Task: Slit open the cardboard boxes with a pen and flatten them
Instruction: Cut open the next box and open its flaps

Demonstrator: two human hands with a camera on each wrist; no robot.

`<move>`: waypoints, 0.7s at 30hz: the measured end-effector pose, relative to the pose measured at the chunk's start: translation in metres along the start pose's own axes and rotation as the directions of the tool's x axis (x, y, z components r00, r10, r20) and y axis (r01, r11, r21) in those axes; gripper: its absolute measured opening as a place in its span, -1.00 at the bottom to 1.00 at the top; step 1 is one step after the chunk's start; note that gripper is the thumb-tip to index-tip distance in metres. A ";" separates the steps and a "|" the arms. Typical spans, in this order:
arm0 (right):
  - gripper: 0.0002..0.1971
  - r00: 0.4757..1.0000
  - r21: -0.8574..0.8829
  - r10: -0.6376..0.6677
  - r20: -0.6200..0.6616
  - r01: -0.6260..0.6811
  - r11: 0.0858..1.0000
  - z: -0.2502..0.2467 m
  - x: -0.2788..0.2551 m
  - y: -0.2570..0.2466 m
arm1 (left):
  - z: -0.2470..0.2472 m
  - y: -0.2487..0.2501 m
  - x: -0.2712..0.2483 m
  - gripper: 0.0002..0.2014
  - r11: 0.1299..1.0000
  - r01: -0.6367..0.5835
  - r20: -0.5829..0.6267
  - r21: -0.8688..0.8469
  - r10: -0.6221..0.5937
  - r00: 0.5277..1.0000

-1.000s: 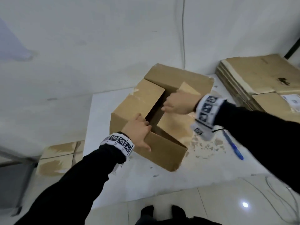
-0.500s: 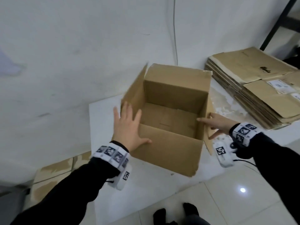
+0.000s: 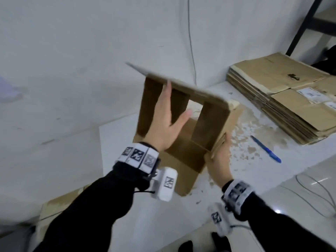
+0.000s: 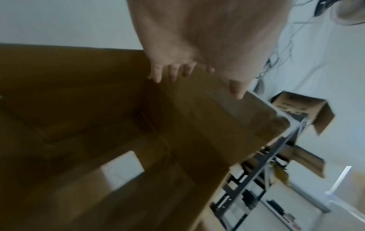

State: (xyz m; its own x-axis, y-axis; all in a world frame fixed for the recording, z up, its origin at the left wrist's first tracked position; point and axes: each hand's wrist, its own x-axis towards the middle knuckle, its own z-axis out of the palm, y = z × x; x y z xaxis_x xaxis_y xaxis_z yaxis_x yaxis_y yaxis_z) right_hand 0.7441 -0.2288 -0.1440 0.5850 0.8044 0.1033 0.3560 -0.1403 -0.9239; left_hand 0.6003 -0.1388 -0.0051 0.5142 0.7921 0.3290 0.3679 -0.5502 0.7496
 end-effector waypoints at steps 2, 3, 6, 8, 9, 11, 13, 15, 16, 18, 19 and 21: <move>-0.18 0.997 -0.061 -0.077 0.031 0.079 0.995 0.014 -0.021 0.013 | 0.013 0.015 0.018 -0.09 1.000 0.008 -0.059 -0.012 -0.009 0.998; -0.19 0.986 -0.112 -0.157 0.058 0.162 0.980 0.016 -0.029 0.021 | 0.017 0.019 0.027 -0.06 0.998 0.051 -0.062 0.020 -0.050 0.997; -0.16 0.949 -0.100 -0.255 0.185 0.276 0.956 0.006 -0.043 0.035 | 0.025 0.018 0.058 0.00 0.908 0.174 0.154 0.380 -0.248 0.956; -0.28 0.956 -0.017 -0.208 0.206 0.216 0.976 -0.017 -0.041 0.034 | 0.029 0.014 0.075 0.03 0.757 0.143 0.323 0.638 -0.431 0.843; -0.42 0.966 0.028 -0.175 0.188 0.173 0.985 -0.031 -0.037 0.032 | 0.030 0.015 0.080 0.03 0.709 0.121 0.360 0.695 -0.488 0.795; -0.76 0.981 0.084 -0.114 0.156 0.101 0.991 -0.062 -0.024 0.026 | 0.031 0.020 0.084 -0.01 0.687 0.081 0.405 0.722 -0.515 0.756; -0.83 0.972 0.116 -0.023 0.234 -0.004 0.993 -0.090 -0.004 0.021 | 0.029 0.026 0.081 -0.04 0.684 0.061 0.433 0.727 -0.525 0.733; -0.61 0.896 0.159 0.103 0.431 -0.188 0.969 -0.110 0.016 0.020 | 0.024 0.027 0.074 -0.01 0.658 0.059 0.442 0.751 -0.567 0.695; -0.55 0.838 0.181 0.153 0.525 -0.285 0.941 -0.115 0.026 0.018 | 0.021 0.027 0.070 0.00 0.647 0.055 0.444 0.761 -0.580 0.682; -0.48 0.748 0.136 0.219 0.627 -0.381 0.915 -0.114 0.048 0.021 | 0.017 0.028 0.062 0.00 0.633 0.060 0.439 0.772 -0.598 0.671; -0.42 0.721 0.082 0.243 0.649 -0.384 0.920 -0.107 0.058 0.022 | 0.016 0.028 0.059 -0.02 0.630 0.068 0.431 0.773 -0.602 0.672; -0.24 0.672 0.064 0.239 0.701 -0.393 0.917 -0.088 0.075 0.023 | 0.016 0.033 0.056 -0.07 0.631 0.085 0.420 0.772 -0.604 0.677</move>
State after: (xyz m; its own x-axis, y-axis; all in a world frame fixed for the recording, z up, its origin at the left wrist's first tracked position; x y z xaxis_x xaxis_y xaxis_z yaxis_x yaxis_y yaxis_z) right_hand 0.8606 -0.2222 -0.1252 -0.0330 0.9117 -0.4095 0.0505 -0.4077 -0.9117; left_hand 0.6538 -0.1170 0.0294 0.4510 0.7580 -0.4712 0.8732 -0.4839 0.0574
